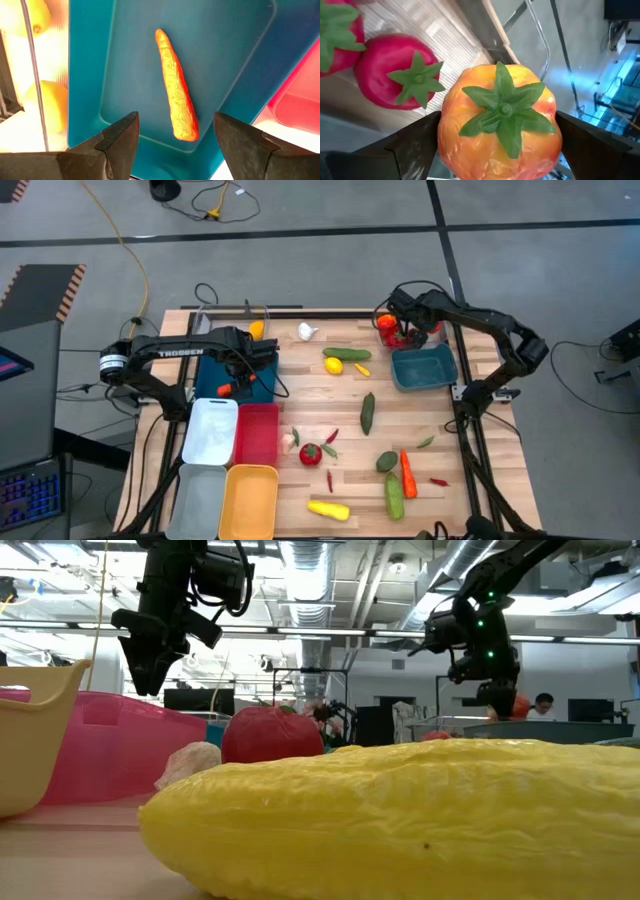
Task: Sort produce into baskets
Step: Put the orange tomato into the right transparent bin
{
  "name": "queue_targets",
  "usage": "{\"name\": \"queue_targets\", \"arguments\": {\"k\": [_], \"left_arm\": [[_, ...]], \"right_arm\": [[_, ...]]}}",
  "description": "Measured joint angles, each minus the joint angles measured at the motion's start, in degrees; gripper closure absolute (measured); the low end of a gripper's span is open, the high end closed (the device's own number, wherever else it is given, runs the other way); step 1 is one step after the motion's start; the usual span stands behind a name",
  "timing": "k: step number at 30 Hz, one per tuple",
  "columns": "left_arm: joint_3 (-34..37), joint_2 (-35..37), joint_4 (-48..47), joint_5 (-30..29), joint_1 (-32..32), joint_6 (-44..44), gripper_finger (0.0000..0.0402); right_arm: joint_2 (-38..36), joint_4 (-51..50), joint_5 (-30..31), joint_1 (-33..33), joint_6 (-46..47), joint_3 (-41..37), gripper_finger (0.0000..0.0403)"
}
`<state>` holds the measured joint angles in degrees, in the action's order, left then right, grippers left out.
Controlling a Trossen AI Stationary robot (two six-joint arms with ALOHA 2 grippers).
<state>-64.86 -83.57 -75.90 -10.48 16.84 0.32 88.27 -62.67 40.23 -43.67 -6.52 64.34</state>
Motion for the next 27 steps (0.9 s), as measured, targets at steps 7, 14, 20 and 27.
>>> {"name": "queue_targets", "arguments": {"k": [7, 14, 20, 27], "left_arm": [[0.0, 0.0, 0.0, 0.0, 0.0, 0.0, 0.0157], [0.0, 0.0, 0.9, 0.0, 0.0, -0.1, 0.0157], [0.0, 0.0, 0.9, 0.0, 0.0, -0.1, 0.0157], [0.0, 0.0, 0.9, 0.0, 0.0, -0.1, 0.0157]], "right_arm": [[0.0, 0.5, -2.2, -0.4, -2.9, 0.0, 0.0003], [0.0, 0.6, -2.6, -0.2, -3.0, 0.0, 0.0003], [0.0, 0.4, -2.9, -0.2, -1.0, 0.0, 0.0003], [0.0, 1.0, -3.0, -0.6, 4.1, 0.0, 0.0003]]}}
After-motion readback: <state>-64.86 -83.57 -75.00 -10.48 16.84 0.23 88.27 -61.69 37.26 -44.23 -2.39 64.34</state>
